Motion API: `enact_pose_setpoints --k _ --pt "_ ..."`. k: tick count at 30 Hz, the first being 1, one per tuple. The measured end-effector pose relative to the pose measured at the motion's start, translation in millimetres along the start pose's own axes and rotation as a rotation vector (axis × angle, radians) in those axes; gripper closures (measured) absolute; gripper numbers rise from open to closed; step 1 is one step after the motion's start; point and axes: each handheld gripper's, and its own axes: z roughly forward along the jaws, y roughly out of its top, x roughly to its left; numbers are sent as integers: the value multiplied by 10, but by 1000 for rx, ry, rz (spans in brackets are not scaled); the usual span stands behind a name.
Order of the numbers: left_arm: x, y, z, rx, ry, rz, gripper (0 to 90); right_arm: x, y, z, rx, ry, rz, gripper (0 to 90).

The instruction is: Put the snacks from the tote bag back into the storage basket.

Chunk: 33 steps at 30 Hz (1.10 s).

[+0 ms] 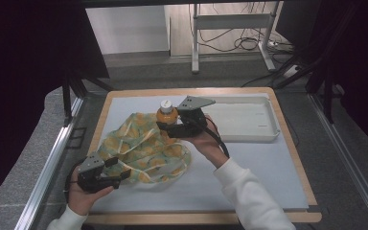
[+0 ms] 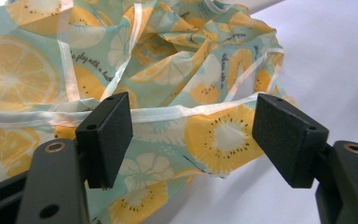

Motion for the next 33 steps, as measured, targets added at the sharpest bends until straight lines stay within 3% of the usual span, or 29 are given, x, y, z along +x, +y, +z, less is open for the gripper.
enact_pose_setpoints --k 33 --pt "7 0 6 3 1 0 292 -398 -3 -218 -4 -87 41 312"
